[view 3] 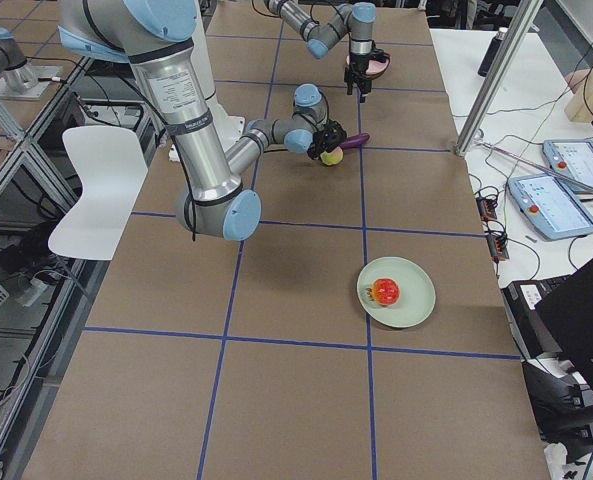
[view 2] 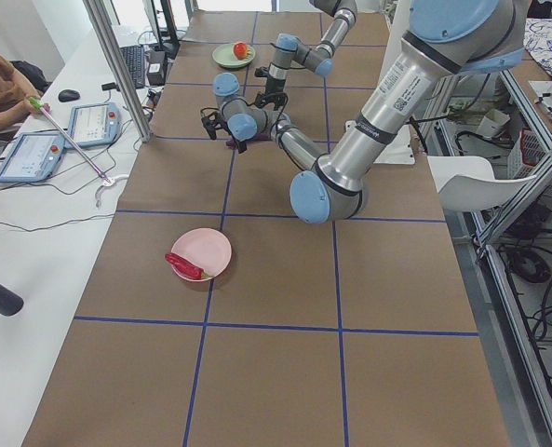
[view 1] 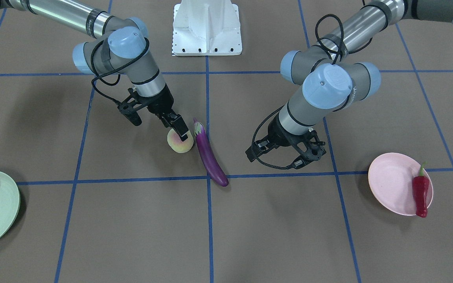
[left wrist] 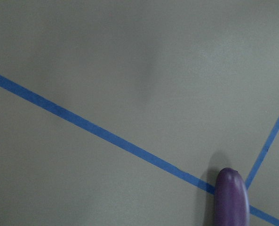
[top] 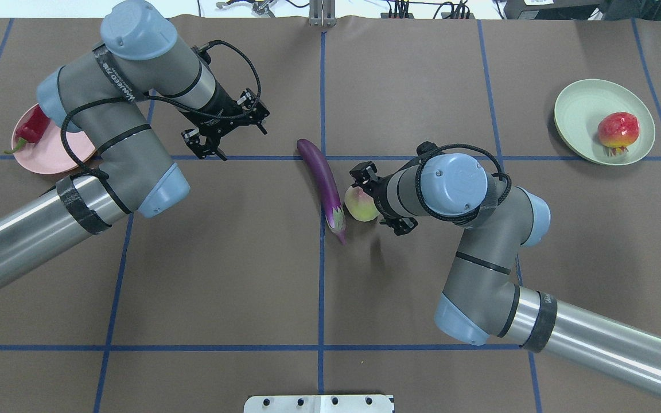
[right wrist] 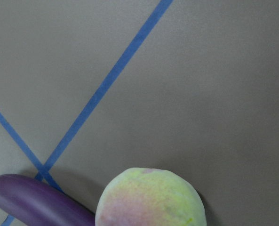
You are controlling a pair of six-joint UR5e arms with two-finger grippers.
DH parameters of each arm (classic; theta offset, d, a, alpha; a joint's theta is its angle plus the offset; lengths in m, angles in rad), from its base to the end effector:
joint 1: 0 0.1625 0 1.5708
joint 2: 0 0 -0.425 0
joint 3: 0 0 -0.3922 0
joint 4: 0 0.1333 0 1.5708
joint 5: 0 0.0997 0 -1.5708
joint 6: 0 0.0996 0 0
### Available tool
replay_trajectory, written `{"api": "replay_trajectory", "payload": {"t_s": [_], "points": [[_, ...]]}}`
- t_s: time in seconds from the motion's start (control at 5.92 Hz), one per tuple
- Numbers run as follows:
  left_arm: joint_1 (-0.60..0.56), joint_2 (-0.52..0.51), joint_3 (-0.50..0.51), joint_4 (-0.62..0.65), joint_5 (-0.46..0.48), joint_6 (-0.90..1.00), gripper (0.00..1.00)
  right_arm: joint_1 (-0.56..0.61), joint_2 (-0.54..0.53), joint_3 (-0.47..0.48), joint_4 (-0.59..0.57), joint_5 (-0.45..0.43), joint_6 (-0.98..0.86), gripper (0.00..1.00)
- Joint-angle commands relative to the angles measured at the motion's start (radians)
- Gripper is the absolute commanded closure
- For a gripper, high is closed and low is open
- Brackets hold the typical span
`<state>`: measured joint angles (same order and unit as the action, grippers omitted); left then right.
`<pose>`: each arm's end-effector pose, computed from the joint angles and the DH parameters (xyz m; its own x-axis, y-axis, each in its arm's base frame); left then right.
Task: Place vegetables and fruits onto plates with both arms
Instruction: 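Move the right gripper to the pale peach while the left gripper returns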
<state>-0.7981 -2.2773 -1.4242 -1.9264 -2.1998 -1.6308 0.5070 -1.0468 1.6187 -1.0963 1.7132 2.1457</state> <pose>0.4581 -0.5769 0.2475 0.4094 -0.4894 -0.7699 0.2784 0.8707 -0.4054 -0.5346 -0.4332 0.2813 0.1644 0.7070 0.6878 -0.5513 0.6441 -0.5303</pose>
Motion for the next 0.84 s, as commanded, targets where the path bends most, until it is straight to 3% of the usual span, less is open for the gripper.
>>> {"api": "replay_trajectory", "payload": {"t_s": [0.0, 0.34, 0.51, 0.68], "points": [[0.0, -0.002, -0.005, 0.0, 0.002, -0.023, 0.0, -0.004, 0.008, -0.011, 0.0, -0.013, 0.008, 0.0], [0.031, -0.004, -0.012, 0.0, 0.005, -0.037, 0.0, -0.005, 0.03, -0.043, 0.003, -0.014, 0.01, 0.04], [0.072, -0.025, -0.002, 0.001, 0.062, -0.058, 0.0, -0.004, 0.03, -0.052, 0.007, -0.014, 0.008, 0.32], [0.08, -0.034, 0.001, 0.001, 0.069, -0.073, 0.0, -0.004, 0.027, -0.051, 0.001, -0.011, 0.006, 0.79]]}}
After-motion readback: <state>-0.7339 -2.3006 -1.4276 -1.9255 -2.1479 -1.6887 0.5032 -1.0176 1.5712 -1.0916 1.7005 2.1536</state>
